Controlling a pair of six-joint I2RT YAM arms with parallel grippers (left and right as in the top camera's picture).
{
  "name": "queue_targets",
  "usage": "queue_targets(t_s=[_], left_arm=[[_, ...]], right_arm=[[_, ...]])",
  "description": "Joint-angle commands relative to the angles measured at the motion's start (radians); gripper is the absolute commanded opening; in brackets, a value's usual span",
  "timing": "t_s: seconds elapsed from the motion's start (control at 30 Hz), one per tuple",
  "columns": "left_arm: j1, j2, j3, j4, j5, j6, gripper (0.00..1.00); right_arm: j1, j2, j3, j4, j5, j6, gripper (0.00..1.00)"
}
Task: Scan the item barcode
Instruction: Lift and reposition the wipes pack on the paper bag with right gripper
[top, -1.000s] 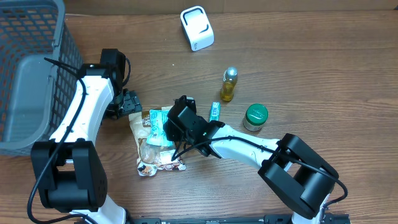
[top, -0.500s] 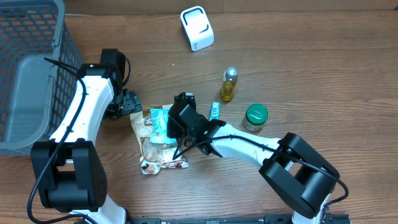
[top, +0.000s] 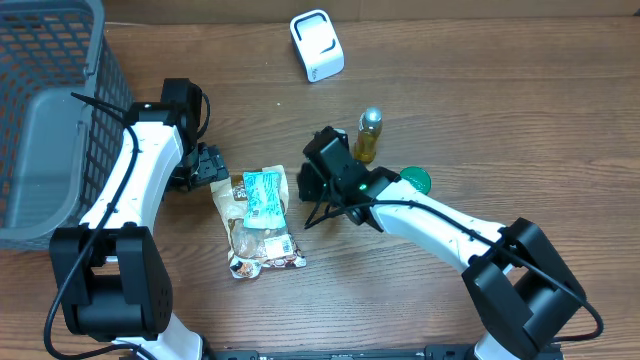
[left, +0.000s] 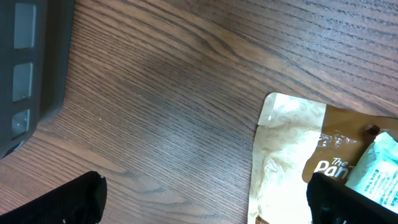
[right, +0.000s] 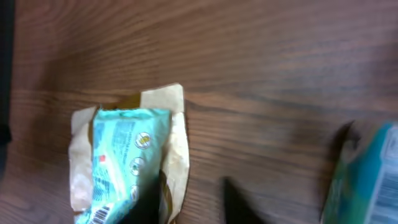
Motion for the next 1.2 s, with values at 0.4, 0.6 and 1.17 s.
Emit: queue_targets(t_s=[0.4, 0.6, 1.17], left_arm=[[0.007, 0.011, -0.005, 0.001, -0.020, -0.007, 1.00], [0.007, 0.011, -0.005, 0.001, -0.021, -0.007, 1.00], [0.007, 0.011, -0.005, 0.001, -0.021, -0.007, 0.99]], right_arm=[[0.064, 0.076, 0.012, 0.153, -0.063, -0.122, 0.40], [0.091, 0.162, 0.012, 0.199, -0.071, -0.152, 0.39], [0.054, 0.034, 0.024, 0.237, -0.092, -0.177, 0.04]])
